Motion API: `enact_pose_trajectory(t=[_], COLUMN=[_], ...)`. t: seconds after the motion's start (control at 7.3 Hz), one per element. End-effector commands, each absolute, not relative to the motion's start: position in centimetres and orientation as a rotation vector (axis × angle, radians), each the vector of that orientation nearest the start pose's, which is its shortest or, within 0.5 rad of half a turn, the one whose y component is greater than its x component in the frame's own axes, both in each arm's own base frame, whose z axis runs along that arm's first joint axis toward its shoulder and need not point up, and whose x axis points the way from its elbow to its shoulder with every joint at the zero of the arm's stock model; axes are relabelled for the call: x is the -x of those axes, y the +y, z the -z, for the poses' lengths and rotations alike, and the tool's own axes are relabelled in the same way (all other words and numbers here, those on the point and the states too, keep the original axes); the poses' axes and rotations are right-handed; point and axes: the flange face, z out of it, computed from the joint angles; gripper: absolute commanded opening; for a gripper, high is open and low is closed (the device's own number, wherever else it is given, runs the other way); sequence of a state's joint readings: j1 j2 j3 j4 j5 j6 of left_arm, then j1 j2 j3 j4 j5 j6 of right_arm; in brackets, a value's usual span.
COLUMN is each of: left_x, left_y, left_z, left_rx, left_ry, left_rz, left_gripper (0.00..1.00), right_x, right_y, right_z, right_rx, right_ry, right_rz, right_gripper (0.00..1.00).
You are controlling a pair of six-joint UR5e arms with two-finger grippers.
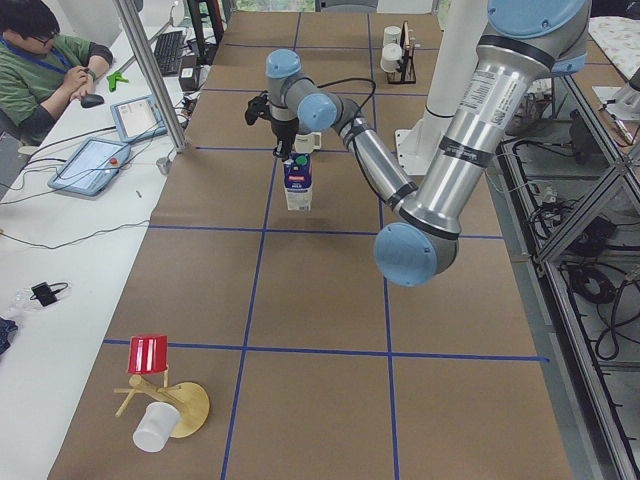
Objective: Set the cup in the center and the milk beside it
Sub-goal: 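Carry the Pascual milk carton with the left gripper beside the mug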
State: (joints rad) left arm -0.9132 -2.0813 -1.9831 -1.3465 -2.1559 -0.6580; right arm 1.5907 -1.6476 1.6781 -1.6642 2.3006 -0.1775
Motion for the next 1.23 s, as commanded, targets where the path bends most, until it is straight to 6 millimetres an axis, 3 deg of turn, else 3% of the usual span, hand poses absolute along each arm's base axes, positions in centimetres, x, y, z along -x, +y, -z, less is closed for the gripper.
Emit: enact_pose_trajectory(t=[0.0,0.14,0.27,0.41,0.82,1.1], left_x=[-37.9,-40.9,-44.2,-45.7,-49.3,-49.7], left_y=[-49.9,-50.9,-50.4,-50.9,-51.7,-51.8], left_z=[-14.9,-11.8,-10.4,-9.7,-10.6,-10.6], left_rx=[-0.158,-0.156,-0.155,-0.161,-0.189,-0.199], left_ry=[0.821,0.819,0.799,0.788,0.828,0.838], left_rz=[-0.188,-0.171,-0.177,-0.181,-0.216,-0.223], left_gripper=[0.00,0.00,0.00,0.00,0.00,0.00], right_x=[-7.6,-7.6,-7.6,-7.6,-7.6,-7.6], right_y=[-45.3,-45.3,-45.3,-45.3,-45.3,-45.3], right_z=[-65.5,-65.5,-65.6,-65.6,-65.6,-65.6], right_rx=[-0.012,-0.010,-0.009,-0.009,-0.009,-0.009], right_ry=[-0.731,-0.733,-0.732,-0.732,-0.732,-0.730], right_rz=[0.127,0.126,0.125,0.125,0.125,0.125], right_gripper=[1.00,1.00,1.00,1.00,1.00,1.00])
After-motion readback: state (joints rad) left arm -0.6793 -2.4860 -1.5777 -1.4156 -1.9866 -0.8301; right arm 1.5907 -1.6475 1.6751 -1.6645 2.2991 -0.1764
